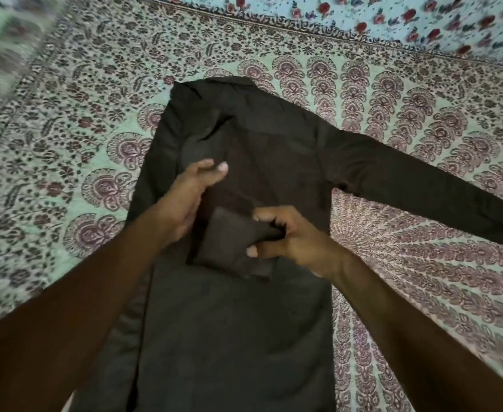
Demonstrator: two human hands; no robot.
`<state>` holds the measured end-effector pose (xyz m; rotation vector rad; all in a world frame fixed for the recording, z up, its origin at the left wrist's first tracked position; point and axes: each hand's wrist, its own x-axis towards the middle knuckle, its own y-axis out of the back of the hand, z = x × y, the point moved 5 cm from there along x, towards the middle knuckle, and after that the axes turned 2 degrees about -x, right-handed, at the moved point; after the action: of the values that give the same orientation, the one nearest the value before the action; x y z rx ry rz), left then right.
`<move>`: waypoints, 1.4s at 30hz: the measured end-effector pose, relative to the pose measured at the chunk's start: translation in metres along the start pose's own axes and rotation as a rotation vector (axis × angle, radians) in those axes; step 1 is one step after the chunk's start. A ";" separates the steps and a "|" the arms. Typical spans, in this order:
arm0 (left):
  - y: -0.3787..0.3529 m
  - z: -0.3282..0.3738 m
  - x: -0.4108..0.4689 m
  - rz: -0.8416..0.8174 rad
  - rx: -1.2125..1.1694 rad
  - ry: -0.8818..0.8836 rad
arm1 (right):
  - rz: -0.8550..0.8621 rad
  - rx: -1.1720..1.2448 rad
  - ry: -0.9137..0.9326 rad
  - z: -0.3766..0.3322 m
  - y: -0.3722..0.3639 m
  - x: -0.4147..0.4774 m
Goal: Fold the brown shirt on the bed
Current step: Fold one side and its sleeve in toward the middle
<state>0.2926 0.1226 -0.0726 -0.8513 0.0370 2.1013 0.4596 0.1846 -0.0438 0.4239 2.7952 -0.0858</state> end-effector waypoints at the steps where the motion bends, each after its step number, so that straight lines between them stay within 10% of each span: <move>1: 0.019 -0.003 -0.006 0.050 0.037 -0.054 | -0.039 -0.036 -0.012 -0.002 -0.014 0.000; 9: 0.105 -0.031 -0.078 0.218 0.319 -0.362 | -0.210 -0.244 -0.042 0.005 -0.096 -0.017; 17: 0.158 -0.074 -0.090 0.344 0.433 -0.273 | -0.266 -0.431 -0.092 0.034 -0.158 -0.024; 33: 0.189 -0.127 -0.112 0.070 0.934 -0.184 | -0.197 -1.363 0.300 0.097 -0.265 -0.049; 42: 0.179 -0.129 -0.141 -0.130 1.624 -0.205 | -0.199 -1.359 0.396 0.119 -0.267 -0.064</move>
<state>0.2939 -0.1310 -0.1369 0.3513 1.3050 1.3252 0.4736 -0.1002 -0.1330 -0.2122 2.4596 1.8437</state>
